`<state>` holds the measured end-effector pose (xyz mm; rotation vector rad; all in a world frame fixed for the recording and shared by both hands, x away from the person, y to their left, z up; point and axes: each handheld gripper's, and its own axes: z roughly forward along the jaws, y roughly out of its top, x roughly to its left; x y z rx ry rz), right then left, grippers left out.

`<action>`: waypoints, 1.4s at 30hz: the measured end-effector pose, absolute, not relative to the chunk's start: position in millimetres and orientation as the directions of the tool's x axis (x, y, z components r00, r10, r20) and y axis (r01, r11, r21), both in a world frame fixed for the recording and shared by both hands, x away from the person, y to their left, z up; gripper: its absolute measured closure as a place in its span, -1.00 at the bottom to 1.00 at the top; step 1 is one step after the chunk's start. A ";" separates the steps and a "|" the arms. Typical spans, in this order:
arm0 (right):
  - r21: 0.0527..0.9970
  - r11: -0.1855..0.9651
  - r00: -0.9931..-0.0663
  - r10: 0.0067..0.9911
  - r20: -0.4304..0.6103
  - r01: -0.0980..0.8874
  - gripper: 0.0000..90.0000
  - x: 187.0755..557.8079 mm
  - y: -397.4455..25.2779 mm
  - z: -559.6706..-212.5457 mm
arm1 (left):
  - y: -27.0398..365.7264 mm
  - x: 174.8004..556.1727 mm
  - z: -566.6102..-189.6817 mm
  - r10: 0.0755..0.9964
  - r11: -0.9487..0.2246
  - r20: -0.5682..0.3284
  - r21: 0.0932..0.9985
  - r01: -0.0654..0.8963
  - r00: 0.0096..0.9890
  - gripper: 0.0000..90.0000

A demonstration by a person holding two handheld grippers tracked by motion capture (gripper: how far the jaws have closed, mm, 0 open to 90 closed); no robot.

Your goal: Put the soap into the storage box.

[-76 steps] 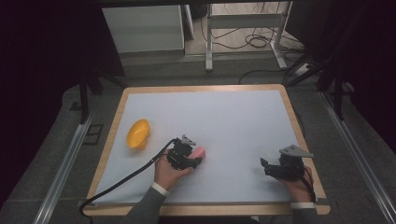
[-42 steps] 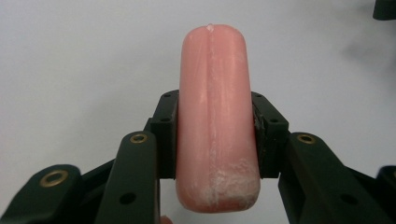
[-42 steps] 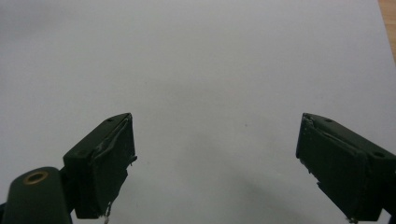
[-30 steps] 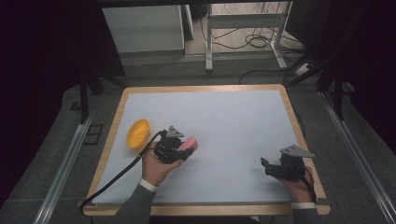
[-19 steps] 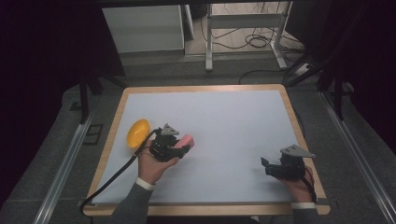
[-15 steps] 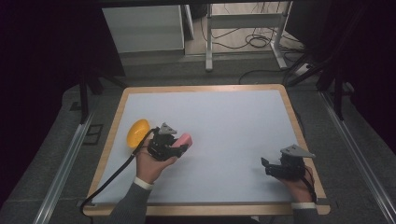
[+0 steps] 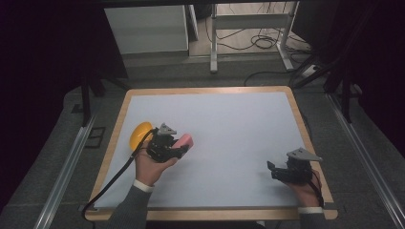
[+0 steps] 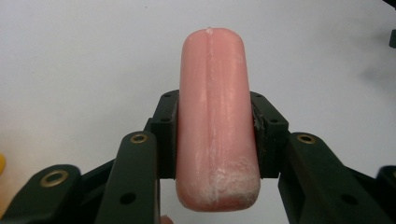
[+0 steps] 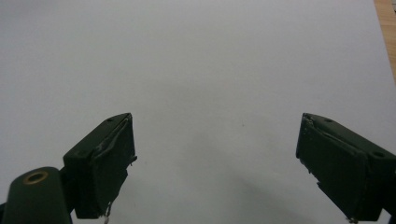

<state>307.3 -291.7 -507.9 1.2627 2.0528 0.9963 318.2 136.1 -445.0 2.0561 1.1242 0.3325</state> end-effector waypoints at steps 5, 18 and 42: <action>0.805 0.293 -0.423 0.904 -0.058 0.516 -0.75 307.4 -292.1 -508.0 | 139.9 318.2 -443.6 0.808 -0.325 -0.120 0.726 0.606 0.577 0.34; 0.804 0.294 -0.422 0.905 -0.060 0.516 -0.75 307.4 -292.3 -508.1 | 149.4 321.7 -438.2 0.820 -0.315 -0.111 0.732 0.605 0.561 0.34; 0.803 0.298 -0.421 0.905 -0.065 0.517 -0.75 307.6 -293.1 -508.4 | 174.1 327.7 -435.1 0.851 -0.283 -0.106 0.733 0.619 0.514 0.34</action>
